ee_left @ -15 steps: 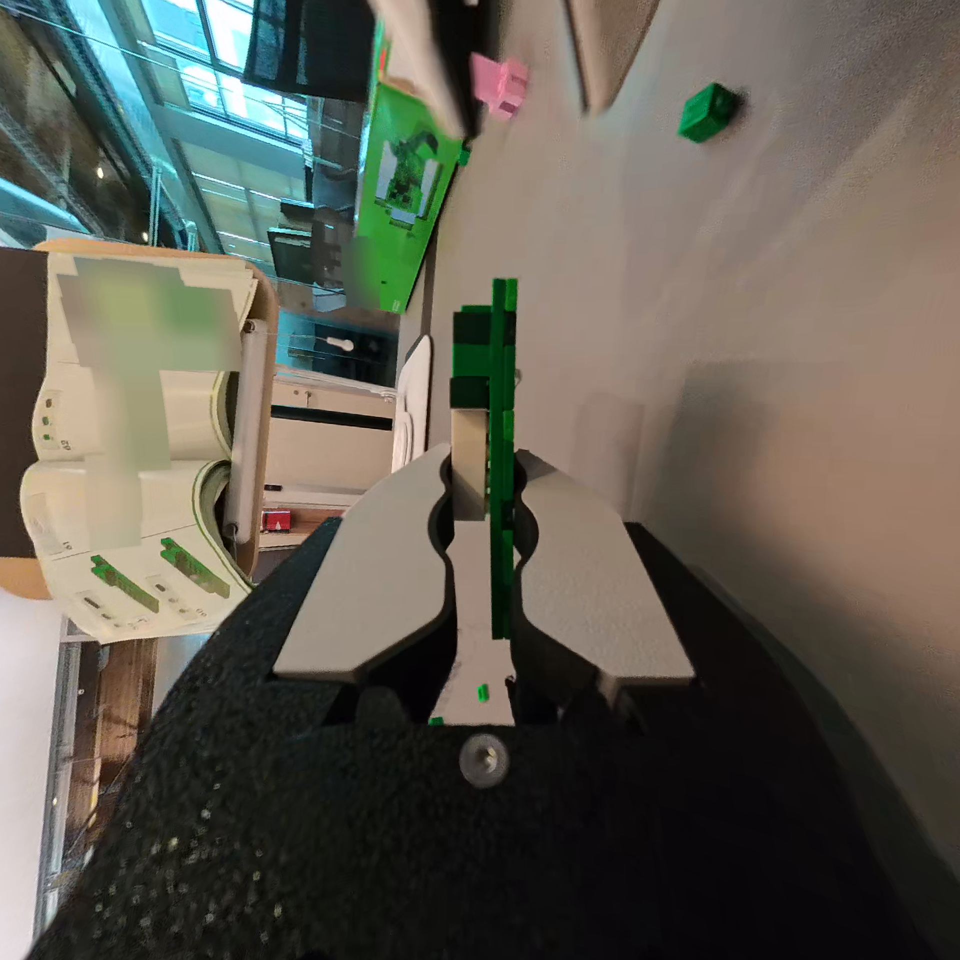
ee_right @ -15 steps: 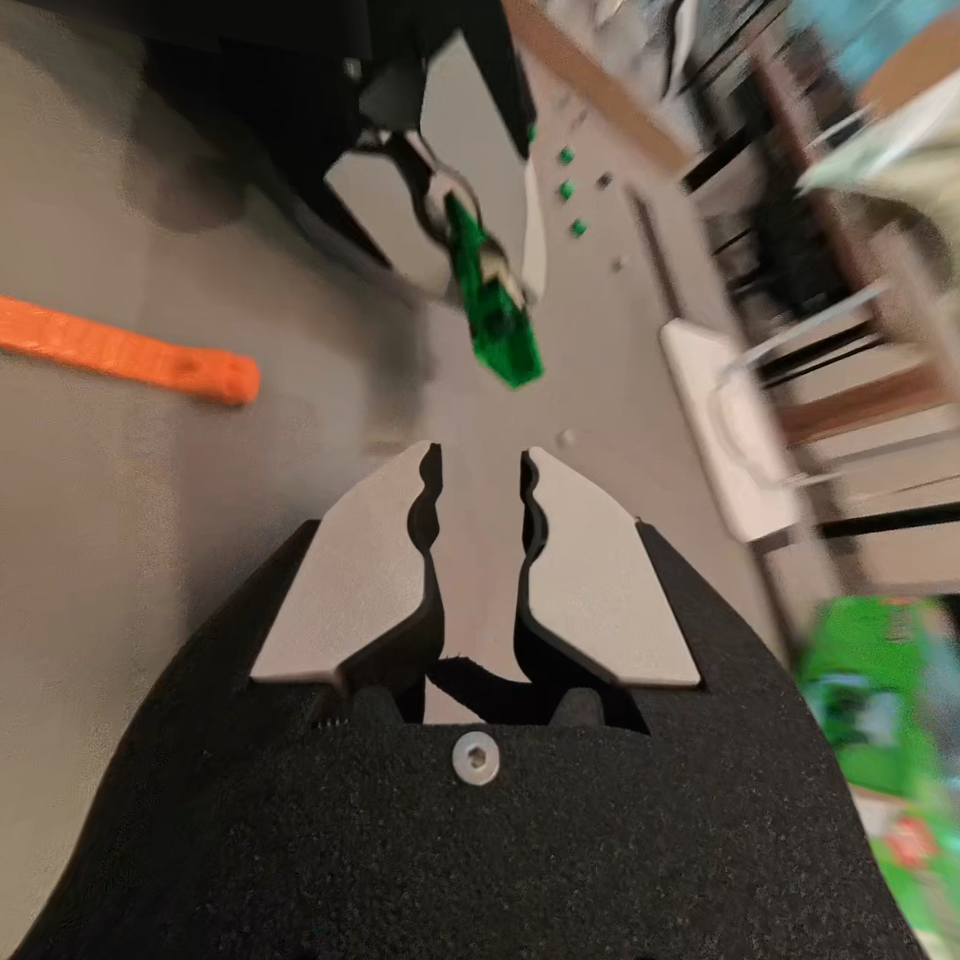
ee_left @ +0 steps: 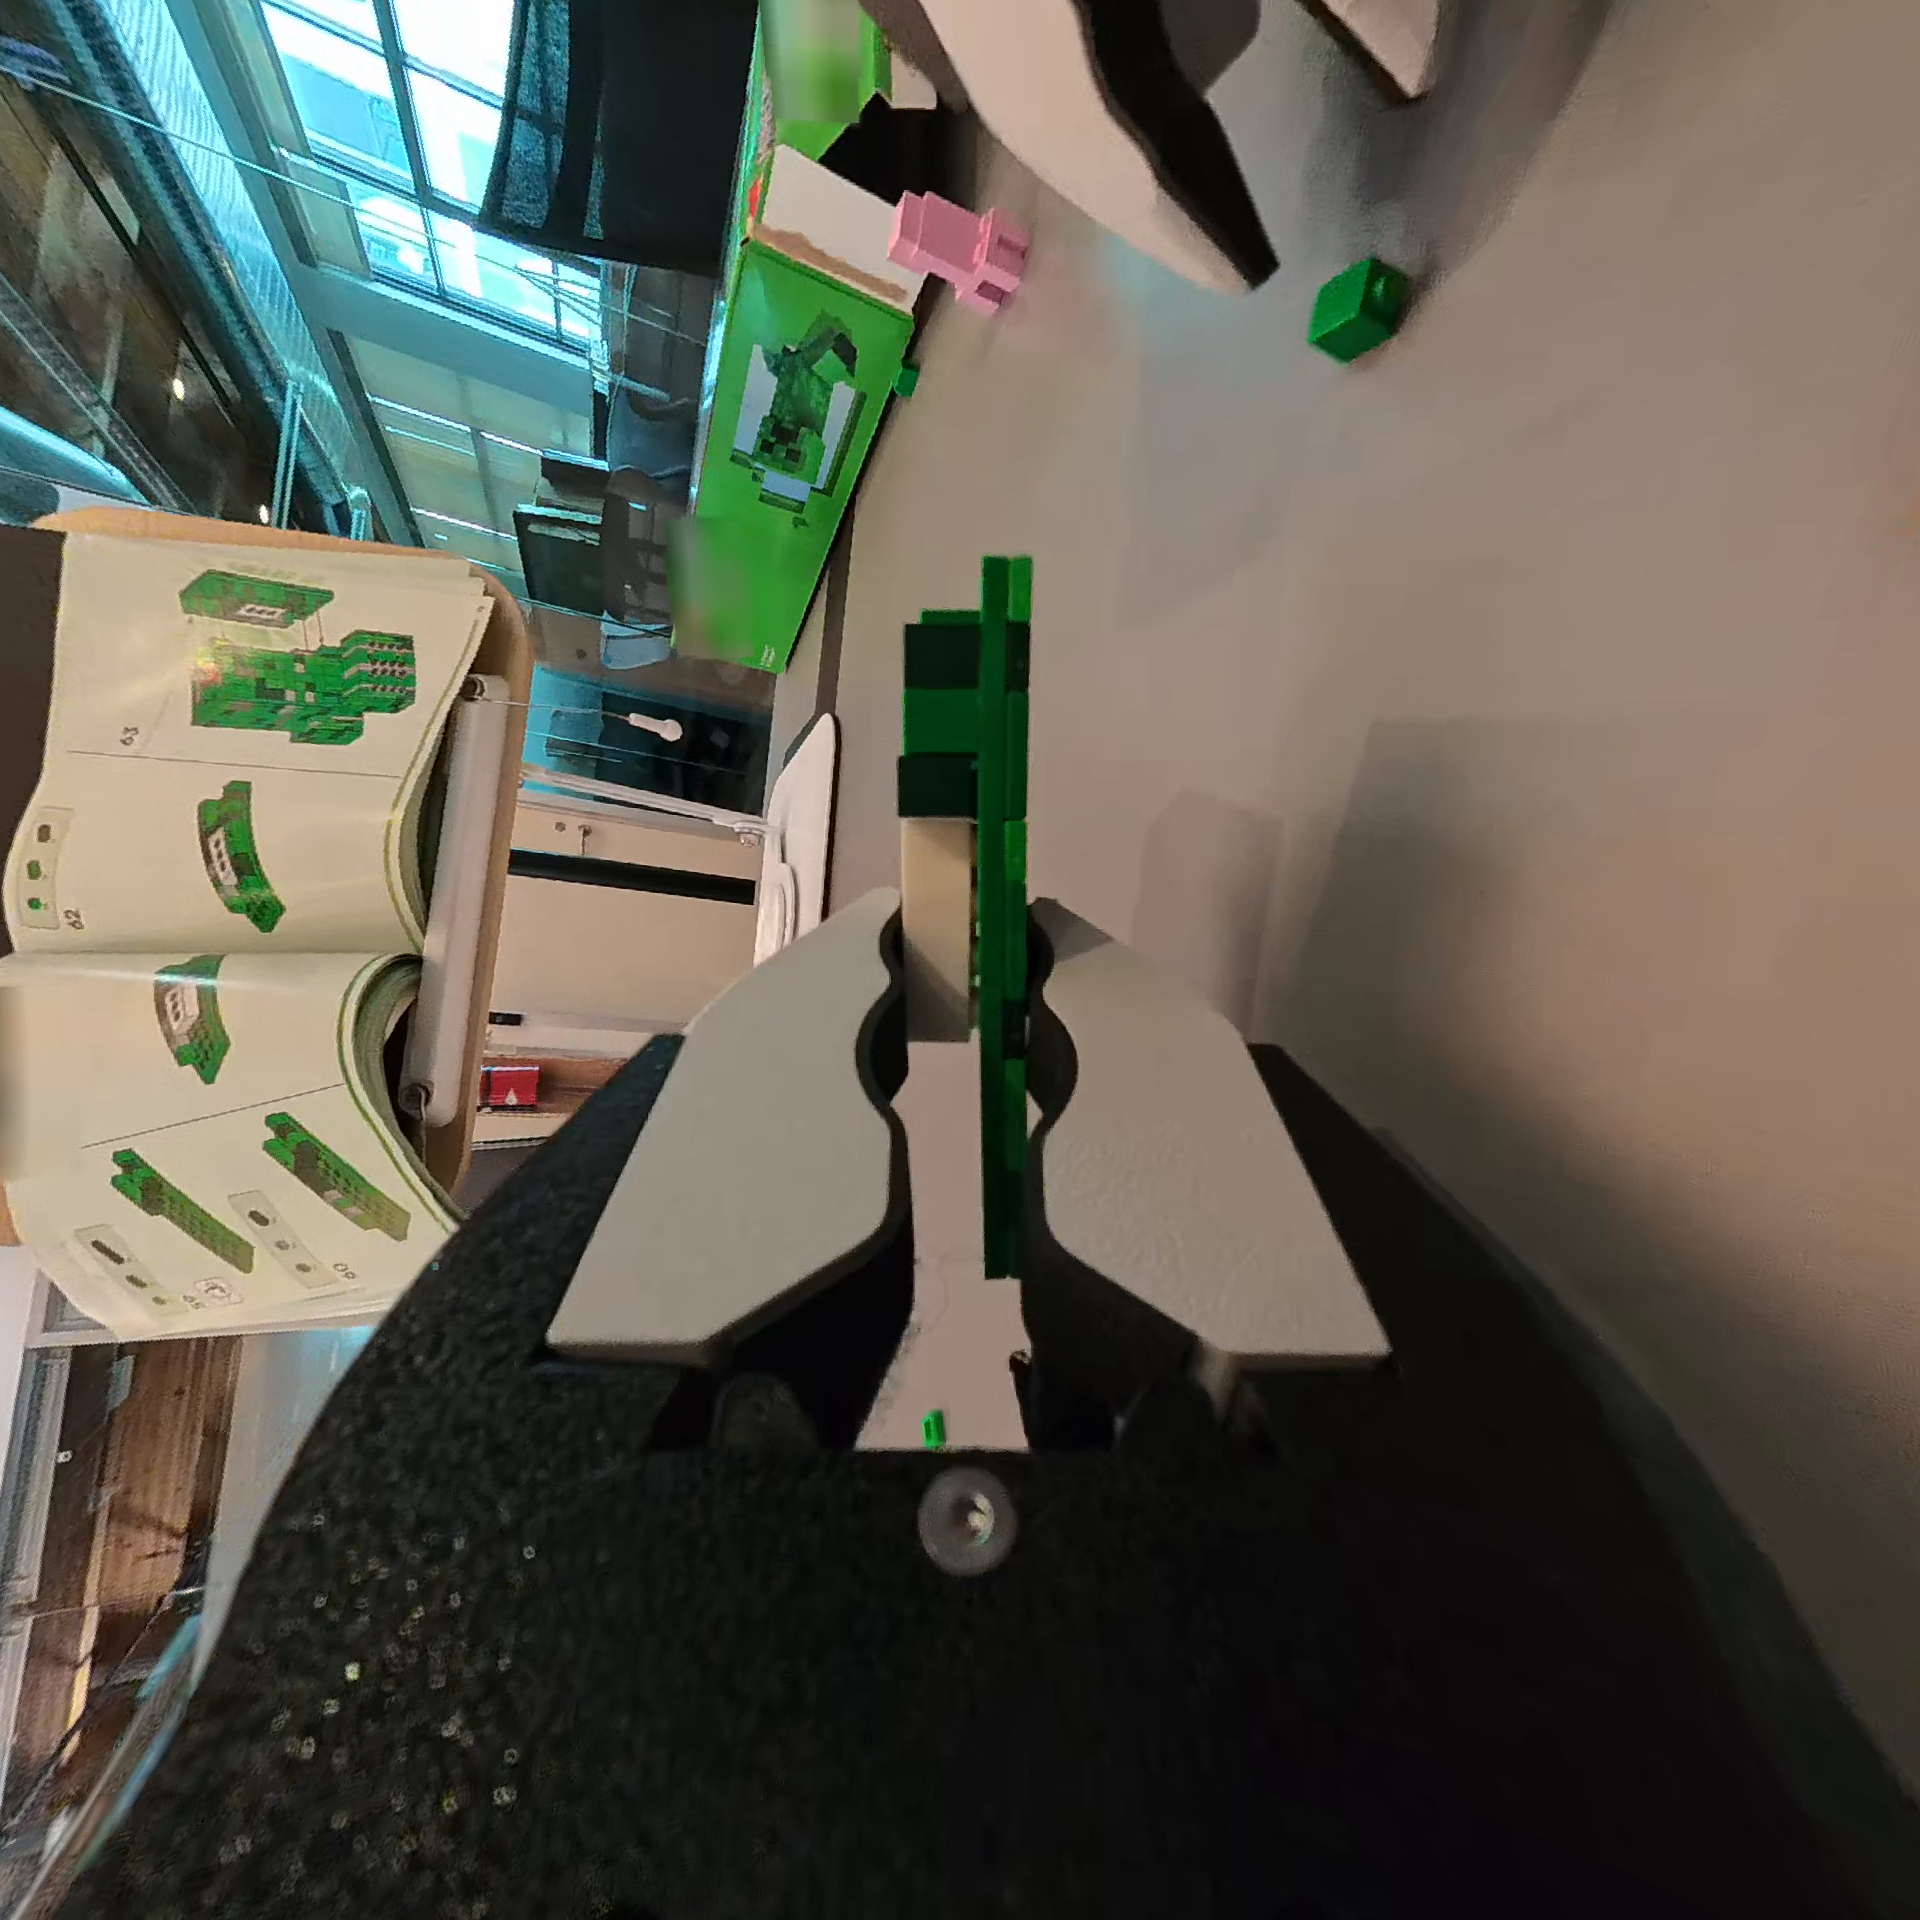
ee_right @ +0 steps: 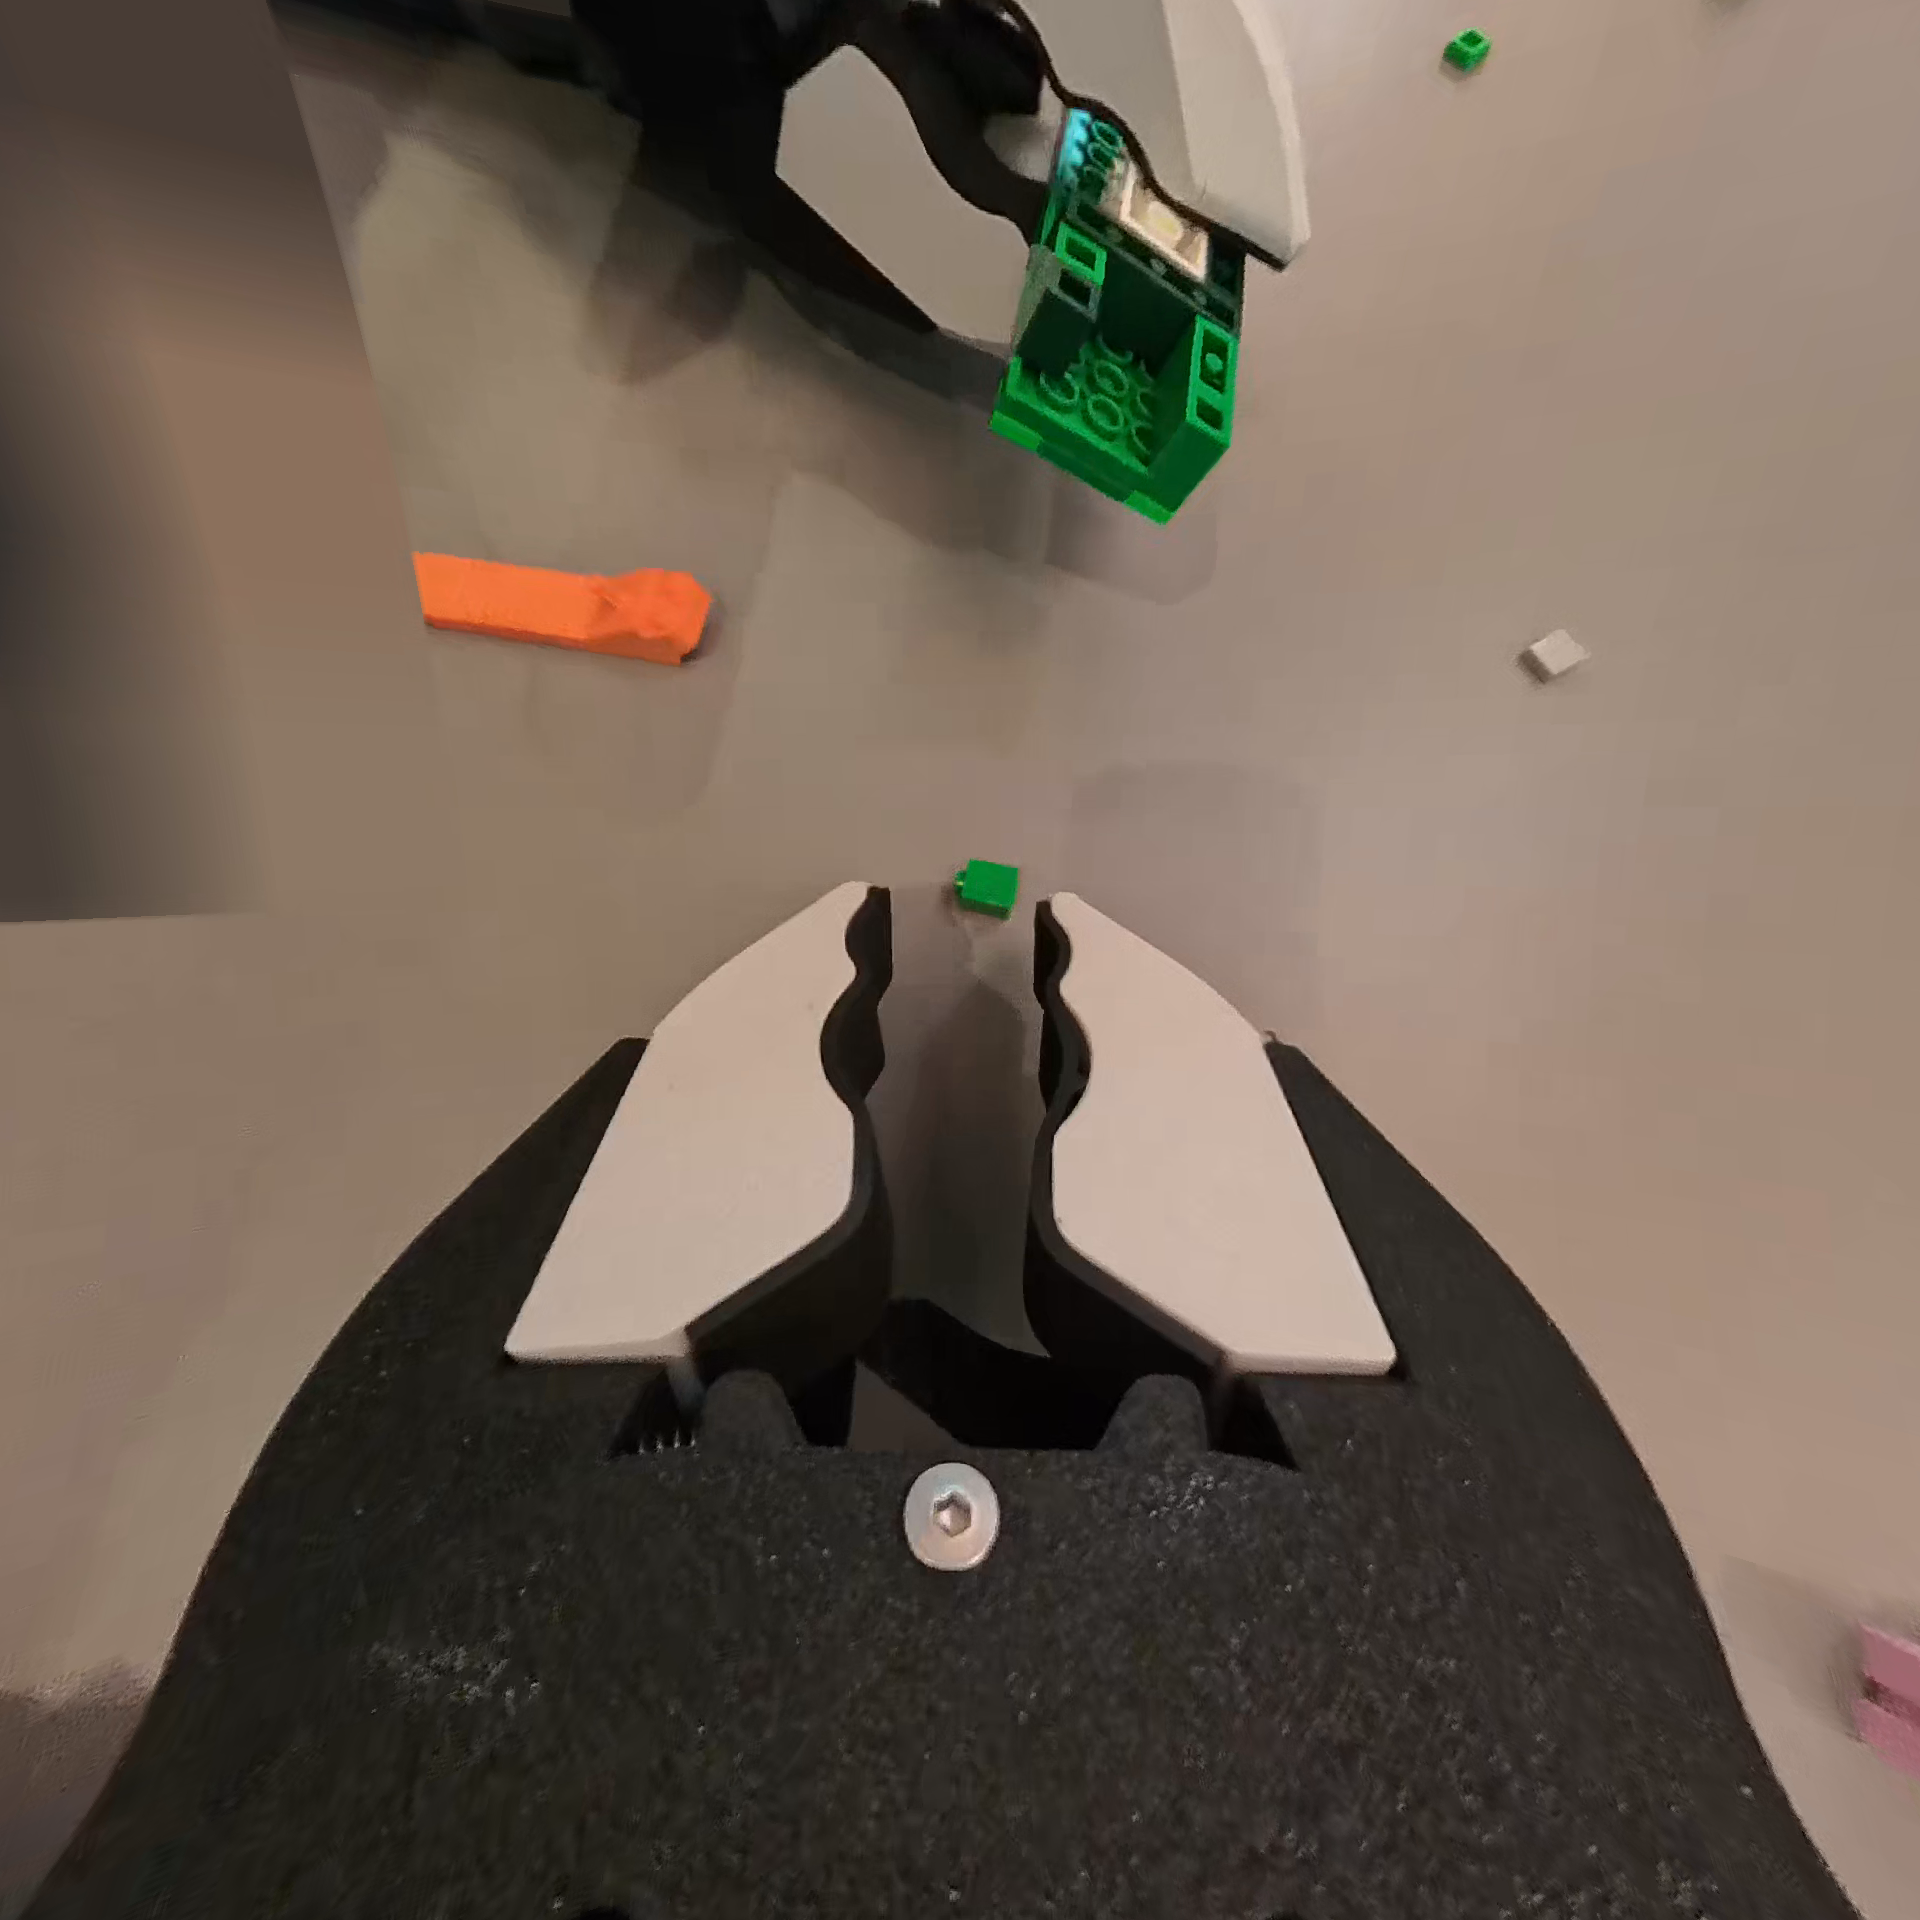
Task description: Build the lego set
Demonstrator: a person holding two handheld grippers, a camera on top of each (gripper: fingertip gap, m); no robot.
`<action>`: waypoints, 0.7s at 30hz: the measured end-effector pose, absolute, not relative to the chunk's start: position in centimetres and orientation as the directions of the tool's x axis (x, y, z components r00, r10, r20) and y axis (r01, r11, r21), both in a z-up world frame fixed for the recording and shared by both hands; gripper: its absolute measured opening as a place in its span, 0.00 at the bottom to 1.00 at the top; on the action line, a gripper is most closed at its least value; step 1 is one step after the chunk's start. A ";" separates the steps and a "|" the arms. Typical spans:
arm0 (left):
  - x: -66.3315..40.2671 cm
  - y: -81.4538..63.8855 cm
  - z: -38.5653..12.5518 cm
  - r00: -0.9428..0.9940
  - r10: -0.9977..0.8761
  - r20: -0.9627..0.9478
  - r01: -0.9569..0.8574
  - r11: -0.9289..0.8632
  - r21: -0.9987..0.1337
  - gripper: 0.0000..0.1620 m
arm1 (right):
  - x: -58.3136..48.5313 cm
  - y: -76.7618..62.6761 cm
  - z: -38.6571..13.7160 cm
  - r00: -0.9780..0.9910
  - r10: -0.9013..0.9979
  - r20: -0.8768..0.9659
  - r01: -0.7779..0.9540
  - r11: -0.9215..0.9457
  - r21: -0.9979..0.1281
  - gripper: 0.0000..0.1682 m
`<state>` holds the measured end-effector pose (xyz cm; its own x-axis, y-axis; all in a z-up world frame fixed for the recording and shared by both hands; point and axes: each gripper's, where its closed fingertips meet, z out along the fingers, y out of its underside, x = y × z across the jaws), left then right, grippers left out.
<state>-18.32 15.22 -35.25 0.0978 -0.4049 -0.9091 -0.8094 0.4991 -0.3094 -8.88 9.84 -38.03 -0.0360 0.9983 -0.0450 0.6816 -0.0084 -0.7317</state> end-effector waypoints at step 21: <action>-17.3 14.0 -36.4 0.022 -0.448 -0.894 -0.777 0.555 -0.297 0.11 | -9.9 8.8 -39.3 -0.226 0.974 -0.009 0.696 0.155 -0.701 0.05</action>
<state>-17.31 14.04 -36.36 0.0220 -0.4476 -0.8940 -0.7772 0.5548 -0.2969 -9.86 8.84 -39.26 -0.2257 0.9741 -0.0093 0.6961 0.1546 -0.7011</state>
